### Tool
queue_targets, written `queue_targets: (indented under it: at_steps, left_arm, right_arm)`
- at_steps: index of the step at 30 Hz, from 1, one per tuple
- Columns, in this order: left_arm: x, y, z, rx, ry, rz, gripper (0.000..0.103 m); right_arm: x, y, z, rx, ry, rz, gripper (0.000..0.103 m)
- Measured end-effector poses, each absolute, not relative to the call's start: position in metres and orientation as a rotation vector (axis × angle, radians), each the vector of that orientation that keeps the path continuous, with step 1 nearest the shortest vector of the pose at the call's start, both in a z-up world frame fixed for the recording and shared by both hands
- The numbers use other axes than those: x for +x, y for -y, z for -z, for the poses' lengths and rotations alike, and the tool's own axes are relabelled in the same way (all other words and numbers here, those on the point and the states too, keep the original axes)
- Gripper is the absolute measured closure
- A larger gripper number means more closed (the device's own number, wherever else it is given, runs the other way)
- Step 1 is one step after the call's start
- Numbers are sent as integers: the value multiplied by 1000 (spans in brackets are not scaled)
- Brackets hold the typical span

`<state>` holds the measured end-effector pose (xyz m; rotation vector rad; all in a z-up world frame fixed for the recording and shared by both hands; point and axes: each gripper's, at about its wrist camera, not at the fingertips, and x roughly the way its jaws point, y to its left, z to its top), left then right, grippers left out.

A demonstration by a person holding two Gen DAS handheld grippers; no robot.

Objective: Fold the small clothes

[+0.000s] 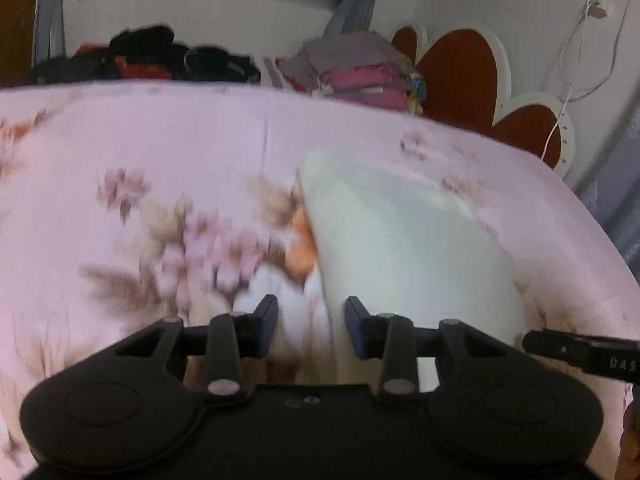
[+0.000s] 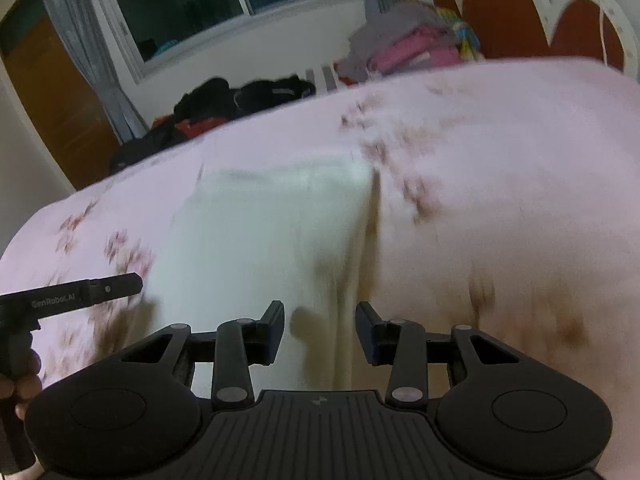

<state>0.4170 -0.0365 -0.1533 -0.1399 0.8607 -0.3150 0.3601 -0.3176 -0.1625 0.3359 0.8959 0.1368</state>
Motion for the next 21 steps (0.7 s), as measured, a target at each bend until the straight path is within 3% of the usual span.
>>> queue_targets:
  at_steps: [13,15,16,20,21]
  left_arm:
    - [399,48,169,-122,-882,335,69]
    - [397,49,168,-117,-881,336,69]
    - [397,50,168,-113,-881,338,69]
    - [396,51,167,-109,-881,339,69]
    - [395,51,167,-107,-880,337,69]
  right_arm:
    - [324,290,171,283,-940,-122,63]
    - [323,285,169,250,-935,-117,81]
    - [323,283,169,237,-934,-117,85]
    - [324,286,172,268,-953,-114,85]
    - [324,287,172,271,-953,-110,89]
